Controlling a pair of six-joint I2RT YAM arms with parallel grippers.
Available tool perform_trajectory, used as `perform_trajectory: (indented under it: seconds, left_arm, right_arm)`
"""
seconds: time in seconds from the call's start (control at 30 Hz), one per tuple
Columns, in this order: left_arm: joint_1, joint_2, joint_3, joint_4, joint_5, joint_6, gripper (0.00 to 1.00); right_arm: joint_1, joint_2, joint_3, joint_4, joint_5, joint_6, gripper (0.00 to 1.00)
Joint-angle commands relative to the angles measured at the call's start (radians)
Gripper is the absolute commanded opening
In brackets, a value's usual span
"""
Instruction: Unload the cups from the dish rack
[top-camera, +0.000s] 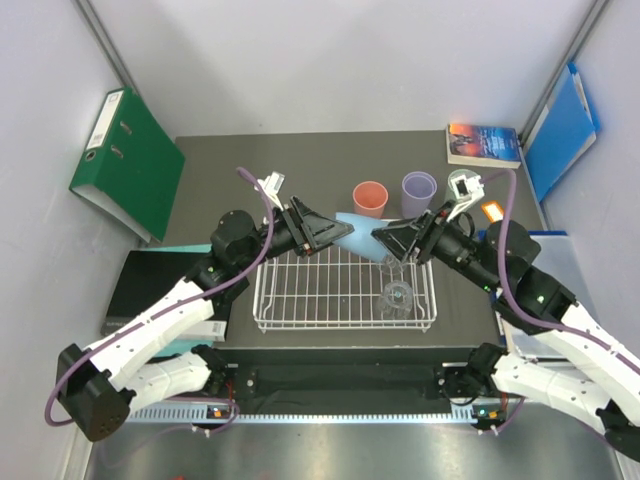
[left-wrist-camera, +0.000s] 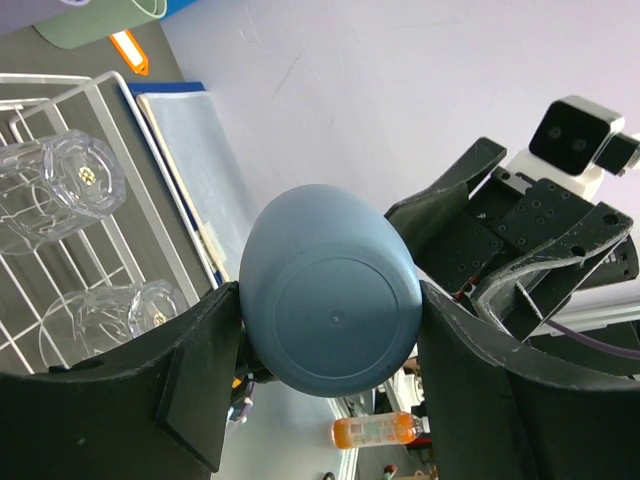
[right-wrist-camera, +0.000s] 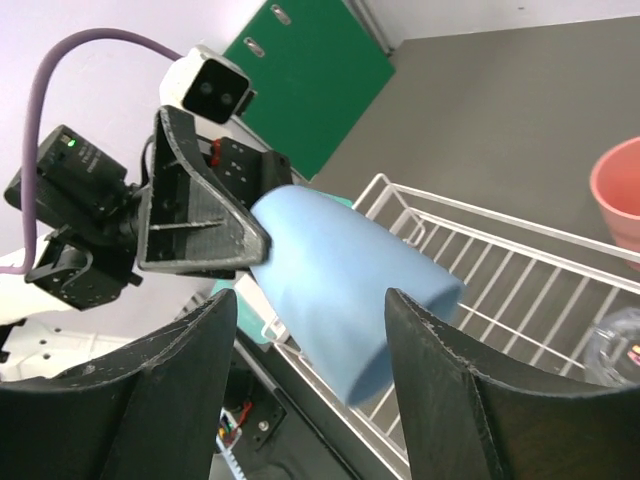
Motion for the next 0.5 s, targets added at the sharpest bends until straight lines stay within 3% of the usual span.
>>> perform_trajectory:
  seconds: [0.0, 0.23, 0.47]
  left_arm:
    - [0.001, -0.022, 0.036, 0.077, -0.021, 0.025, 0.00]
    - [0.001, 0.012, 0.025, 0.147, 0.010, -0.005, 0.00]
    - [0.001, 0.011, 0.014, 0.175, 0.028, -0.035, 0.00]
  right_arm:
    - [0.010, -0.069, 0.068, -0.070, 0.060, -0.028, 0.61]
    - [0.008, -0.070, -0.011, -0.031, -0.026, 0.033, 0.62]
    - [0.011, 0.035, -0.024, 0.049, -0.097, 0.035, 0.62]
